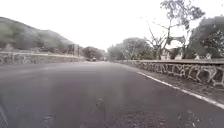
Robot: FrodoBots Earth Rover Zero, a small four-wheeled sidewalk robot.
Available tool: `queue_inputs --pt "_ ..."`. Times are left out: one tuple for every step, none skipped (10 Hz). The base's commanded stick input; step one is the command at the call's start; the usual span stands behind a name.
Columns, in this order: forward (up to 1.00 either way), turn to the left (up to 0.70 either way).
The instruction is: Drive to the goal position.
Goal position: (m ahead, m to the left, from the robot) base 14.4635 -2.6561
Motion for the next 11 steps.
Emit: queue_inputs --pt "0.7 0.0" --pt "0.7 0.0" --pt "0.7 0.0" --pt "0.7 0.0" --pt "0.7 0.0" --pt "0.7 0.0" --pt "0.7 0.0" --pt "0.7 0.0" --pt "0.7 0.0" --pt "0.7 0.0" --pt "0.7 0.0"
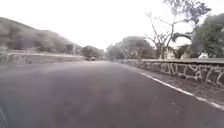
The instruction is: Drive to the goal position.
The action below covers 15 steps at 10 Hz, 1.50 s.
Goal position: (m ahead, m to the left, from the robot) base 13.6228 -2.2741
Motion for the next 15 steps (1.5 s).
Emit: queue_inputs --pt "0.7 0.0" --pt "0.7 0.0" --pt "0.7 0.0" --pt "0.7 0.0" --pt "0.7 0.0" --pt "0.7 0.0" --pt "0.7 0.0" --pt "0.7 0.0" --pt "0.7 0.0" --pt "0.7 0.0" --pt "0.7 0.0" --pt "0.7 0.0" --pt "0.7 0.0" --pt "0.7 0.0" --pt "0.7 0.0"
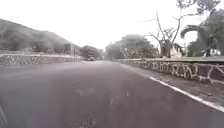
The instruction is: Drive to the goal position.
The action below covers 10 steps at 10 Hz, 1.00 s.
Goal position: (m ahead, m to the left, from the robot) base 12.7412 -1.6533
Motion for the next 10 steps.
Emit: queue_inputs --pt "0.7 0.0" --pt "0.7 0.0" --pt "0.7 0.0" --pt "0.7 0.0" --pt "0.7 0.0" --pt "0.7 0.0" --pt "0.7 0.0" --pt "0.7 0.0" --pt "0.7 0.0" --pt "0.7 0.0"
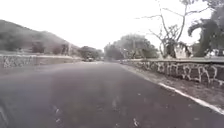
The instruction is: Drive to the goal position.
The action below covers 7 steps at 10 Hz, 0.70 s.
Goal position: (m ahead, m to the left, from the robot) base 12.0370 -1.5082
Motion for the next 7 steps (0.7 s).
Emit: queue_inputs --pt "0.7 0.0" --pt "0.7 0.0" --pt "0.7 0.0" --pt "0.7 0.24" --pt "0.7 0.13" --pt "0.7 0.02" --pt "0.7 0.0"
